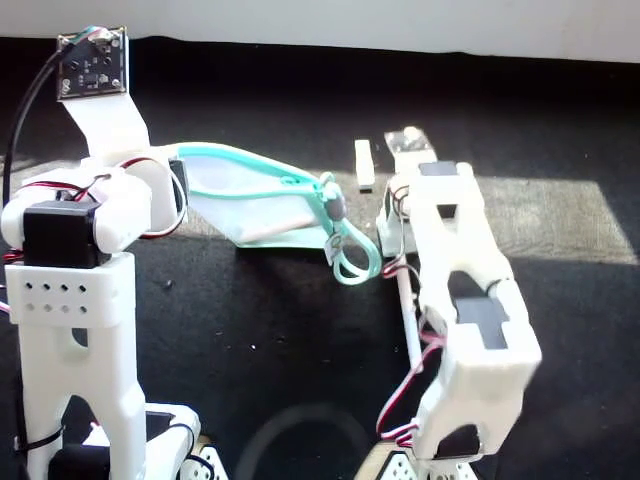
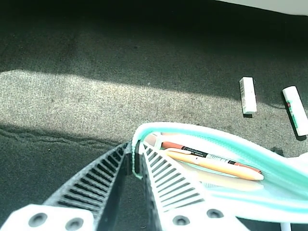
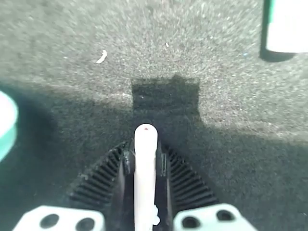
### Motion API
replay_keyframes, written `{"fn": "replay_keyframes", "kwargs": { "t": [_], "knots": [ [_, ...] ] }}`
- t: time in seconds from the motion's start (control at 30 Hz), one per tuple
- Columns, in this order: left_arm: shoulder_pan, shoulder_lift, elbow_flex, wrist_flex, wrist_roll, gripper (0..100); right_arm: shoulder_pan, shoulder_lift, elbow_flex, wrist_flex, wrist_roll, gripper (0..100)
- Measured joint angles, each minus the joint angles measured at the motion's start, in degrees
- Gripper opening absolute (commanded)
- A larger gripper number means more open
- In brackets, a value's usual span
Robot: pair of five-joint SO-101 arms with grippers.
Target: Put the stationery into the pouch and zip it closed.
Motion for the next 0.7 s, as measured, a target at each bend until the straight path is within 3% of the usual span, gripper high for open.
{"fn": "replay_keyframes", "kwargs": {
  "t": [0.23, 0.43, 0.7],
  "knots": [
    [0.0, 0.0, 0.0, 0.0, 0.0, 1, 0.0, -32.9, 4.7, 1.2, 0.0, 0.7],
    [0.6, 0.0, 0.0, 0.0, 0.0, 1, -0.8, -59.6, 4.7, -8.7, 0.0, 0.7],
    [8.4, -0.1, -0.1, -0.3, 0.0, 1, -15.6, -70.4, 4.7, -23.4, 0.0, 0.7]
  ]
}}
